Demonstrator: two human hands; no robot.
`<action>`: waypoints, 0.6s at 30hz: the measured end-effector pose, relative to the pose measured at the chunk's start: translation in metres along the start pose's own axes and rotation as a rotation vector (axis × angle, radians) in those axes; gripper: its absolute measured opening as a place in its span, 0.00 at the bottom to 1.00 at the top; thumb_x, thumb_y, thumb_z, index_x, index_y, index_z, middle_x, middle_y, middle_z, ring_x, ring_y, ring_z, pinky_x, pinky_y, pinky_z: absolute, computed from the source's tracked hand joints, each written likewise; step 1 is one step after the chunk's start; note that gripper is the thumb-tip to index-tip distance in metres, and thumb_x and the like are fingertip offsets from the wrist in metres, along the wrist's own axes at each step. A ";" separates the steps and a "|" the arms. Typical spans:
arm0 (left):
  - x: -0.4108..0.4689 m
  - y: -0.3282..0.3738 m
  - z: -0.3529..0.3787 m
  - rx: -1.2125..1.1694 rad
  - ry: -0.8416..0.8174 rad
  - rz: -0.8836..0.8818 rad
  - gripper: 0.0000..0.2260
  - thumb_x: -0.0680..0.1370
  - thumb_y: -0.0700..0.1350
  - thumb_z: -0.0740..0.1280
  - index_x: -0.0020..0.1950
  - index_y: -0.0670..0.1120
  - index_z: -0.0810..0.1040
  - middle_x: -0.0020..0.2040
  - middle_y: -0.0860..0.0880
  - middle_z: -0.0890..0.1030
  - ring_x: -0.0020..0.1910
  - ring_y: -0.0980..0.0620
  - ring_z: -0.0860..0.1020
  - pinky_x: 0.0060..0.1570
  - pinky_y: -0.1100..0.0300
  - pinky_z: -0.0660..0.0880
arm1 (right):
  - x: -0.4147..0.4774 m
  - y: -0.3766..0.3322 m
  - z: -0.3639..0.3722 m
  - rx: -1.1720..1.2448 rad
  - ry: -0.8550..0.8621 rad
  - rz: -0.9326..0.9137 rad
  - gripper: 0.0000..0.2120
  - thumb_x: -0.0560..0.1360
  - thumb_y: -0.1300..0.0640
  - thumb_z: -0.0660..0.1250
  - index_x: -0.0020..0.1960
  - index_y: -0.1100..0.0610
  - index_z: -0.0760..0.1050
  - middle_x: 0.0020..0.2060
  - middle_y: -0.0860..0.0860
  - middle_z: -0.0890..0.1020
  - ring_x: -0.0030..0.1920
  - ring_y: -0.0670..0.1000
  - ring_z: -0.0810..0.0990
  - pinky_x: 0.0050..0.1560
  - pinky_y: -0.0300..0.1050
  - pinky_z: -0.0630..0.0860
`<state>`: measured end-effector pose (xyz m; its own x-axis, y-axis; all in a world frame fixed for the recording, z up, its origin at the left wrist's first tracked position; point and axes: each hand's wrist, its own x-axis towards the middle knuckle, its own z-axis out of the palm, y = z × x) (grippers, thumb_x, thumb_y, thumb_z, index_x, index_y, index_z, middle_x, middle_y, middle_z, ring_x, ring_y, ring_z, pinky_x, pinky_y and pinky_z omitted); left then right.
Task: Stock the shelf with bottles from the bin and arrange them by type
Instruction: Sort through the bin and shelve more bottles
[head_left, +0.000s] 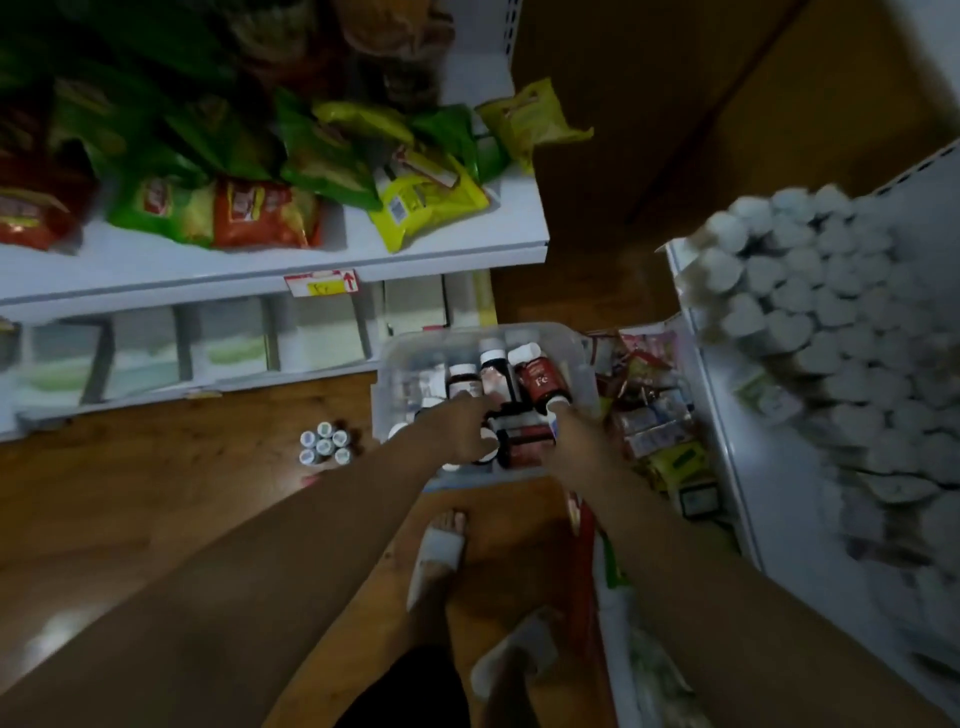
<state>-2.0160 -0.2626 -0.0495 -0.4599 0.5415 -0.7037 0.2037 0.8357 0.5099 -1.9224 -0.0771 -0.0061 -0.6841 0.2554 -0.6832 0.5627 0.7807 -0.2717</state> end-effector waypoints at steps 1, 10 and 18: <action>0.005 0.001 0.001 0.028 -0.037 0.005 0.37 0.74 0.61 0.69 0.80 0.50 0.68 0.67 0.38 0.77 0.62 0.37 0.78 0.59 0.46 0.79 | 0.007 0.002 0.005 -0.049 0.007 -0.001 0.31 0.75 0.51 0.73 0.74 0.52 0.65 0.65 0.58 0.76 0.60 0.60 0.78 0.57 0.53 0.80; 0.028 0.001 0.022 0.157 -0.020 -0.001 0.28 0.77 0.53 0.76 0.75 0.48 0.74 0.69 0.44 0.77 0.66 0.43 0.78 0.59 0.54 0.75 | 0.040 0.003 0.014 -0.428 0.115 0.040 0.32 0.74 0.49 0.75 0.74 0.53 0.66 0.67 0.59 0.74 0.68 0.61 0.69 0.61 0.55 0.75; 0.012 0.004 -0.009 -0.221 0.112 -0.115 0.09 0.77 0.45 0.74 0.56 0.50 0.81 0.53 0.51 0.83 0.51 0.49 0.82 0.44 0.63 0.76 | 0.030 0.012 -0.001 0.140 0.132 0.088 0.22 0.80 0.54 0.68 0.71 0.60 0.70 0.58 0.59 0.81 0.58 0.62 0.80 0.49 0.45 0.69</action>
<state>-2.0286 -0.2538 -0.0517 -0.5645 0.4206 -0.7102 -0.0429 0.8443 0.5341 -1.9362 -0.0594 -0.0295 -0.6789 0.3986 -0.6166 0.6758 0.6674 -0.3127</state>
